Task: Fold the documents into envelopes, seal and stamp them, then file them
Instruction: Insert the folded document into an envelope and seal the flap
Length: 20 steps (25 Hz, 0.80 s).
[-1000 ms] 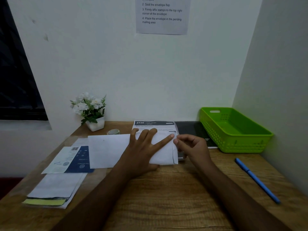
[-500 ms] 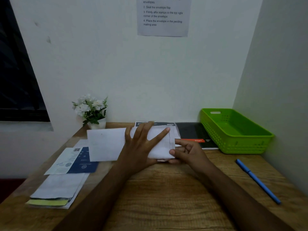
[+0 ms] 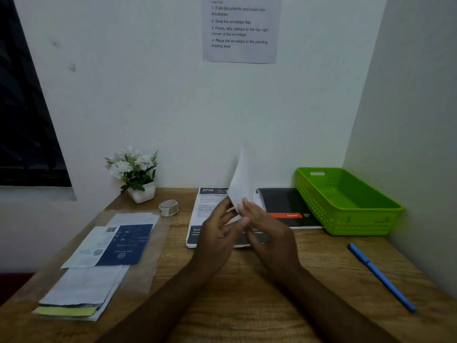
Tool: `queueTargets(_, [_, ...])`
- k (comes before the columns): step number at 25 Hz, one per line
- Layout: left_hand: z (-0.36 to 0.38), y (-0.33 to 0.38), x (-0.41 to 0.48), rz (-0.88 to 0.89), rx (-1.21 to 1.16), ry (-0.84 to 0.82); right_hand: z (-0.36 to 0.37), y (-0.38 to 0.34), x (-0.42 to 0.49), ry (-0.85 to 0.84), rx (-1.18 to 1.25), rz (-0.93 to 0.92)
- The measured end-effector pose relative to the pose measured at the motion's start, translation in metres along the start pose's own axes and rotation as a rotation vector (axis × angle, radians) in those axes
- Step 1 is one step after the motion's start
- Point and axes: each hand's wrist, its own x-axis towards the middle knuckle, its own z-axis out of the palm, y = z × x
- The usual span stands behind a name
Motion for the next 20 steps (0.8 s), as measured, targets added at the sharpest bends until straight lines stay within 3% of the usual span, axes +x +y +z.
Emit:
queueTargets(5, [-0.02,-0.009,0.014,-0.068,0.002,0.29,0.008,-0.001,0.002,-0.203,-0.167,-0.045])
queueTargets(7, [-0.029,-0.011,0.018,-0.103,0.018,0.322,0.005,0.004,0.004,-0.158,-0.161,-0.012])
queueTargets(9, [-0.041,-0.015,0.022,-0.132,0.013,0.34,-0.005,0.016,0.009,0.023,-0.072,0.117])
queueTargets(12, [-0.057,-0.021,0.028,-0.189,-0.045,0.309,-0.033,0.036,0.017,0.36,0.118,0.422])
queueTargets(14, [-0.063,-0.02,0.028,-0.236,-0.147,0.254,-0.051,0.051,0.021,0.487,0.282,0.631])
queueTargets(17, [-0.074,-0.022,0.027,-0.322,-0.17,0.174,-0.067,0.063,0.019,0.479,0.548,0.8])
queueTargets(20, [-0.09,-0.022,0.025,-0.401,-0.146,0.055,-0.075,0.067,0.015,0.374,0.555,0.823])
